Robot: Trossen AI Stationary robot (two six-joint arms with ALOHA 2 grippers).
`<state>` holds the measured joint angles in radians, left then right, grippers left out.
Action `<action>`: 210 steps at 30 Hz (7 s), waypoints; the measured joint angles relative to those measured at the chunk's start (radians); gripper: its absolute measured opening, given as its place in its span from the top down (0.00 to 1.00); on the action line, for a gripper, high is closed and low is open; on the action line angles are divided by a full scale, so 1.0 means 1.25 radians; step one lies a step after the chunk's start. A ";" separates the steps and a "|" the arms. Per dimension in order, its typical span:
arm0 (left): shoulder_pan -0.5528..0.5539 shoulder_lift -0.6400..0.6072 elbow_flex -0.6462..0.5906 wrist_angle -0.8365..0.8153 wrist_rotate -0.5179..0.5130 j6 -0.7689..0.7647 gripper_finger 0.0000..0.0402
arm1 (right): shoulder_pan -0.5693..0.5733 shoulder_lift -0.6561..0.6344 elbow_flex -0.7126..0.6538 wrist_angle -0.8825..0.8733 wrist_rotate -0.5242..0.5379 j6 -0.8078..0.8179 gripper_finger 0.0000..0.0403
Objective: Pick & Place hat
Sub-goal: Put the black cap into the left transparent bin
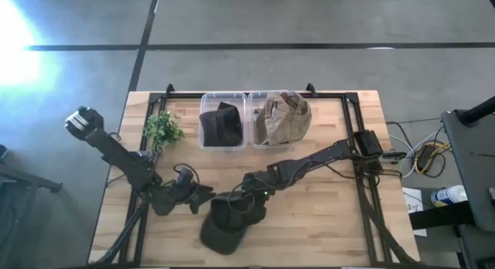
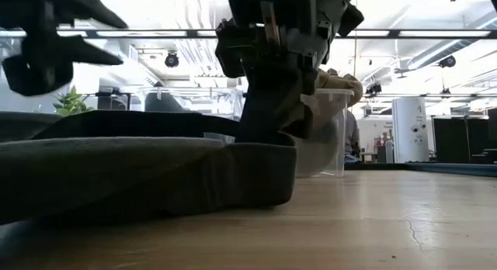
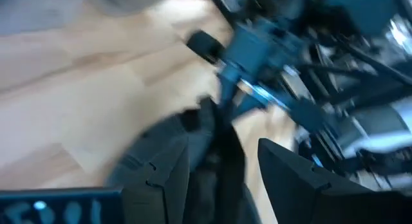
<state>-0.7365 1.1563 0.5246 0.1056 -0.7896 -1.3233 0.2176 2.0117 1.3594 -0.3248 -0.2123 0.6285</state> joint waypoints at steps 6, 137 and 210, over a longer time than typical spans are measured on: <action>-0.023 -0.003 0.046 -0.175 0.174 -0.114 0.56 | -0.002 0.000 0.000 0.000 0.000 0.000 0.98; -0.149 0.019 0.121 -0.906 0.331 -0.807 0.63 | -0.039 -0.299 -0.111 -0.097 0.256 0.106 0.98; -0.082 -0.137 -0.189 -0.204 0.066 -0.324 0.63 | 0.115 -0.119 -0.241 0.436 -0.061 0.797 0.98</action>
<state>-0.8391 0.9848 0.2880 -0.1488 -0.7073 -1.7279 0.3609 1.8629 1.0576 0.2207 -0.2880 1.6253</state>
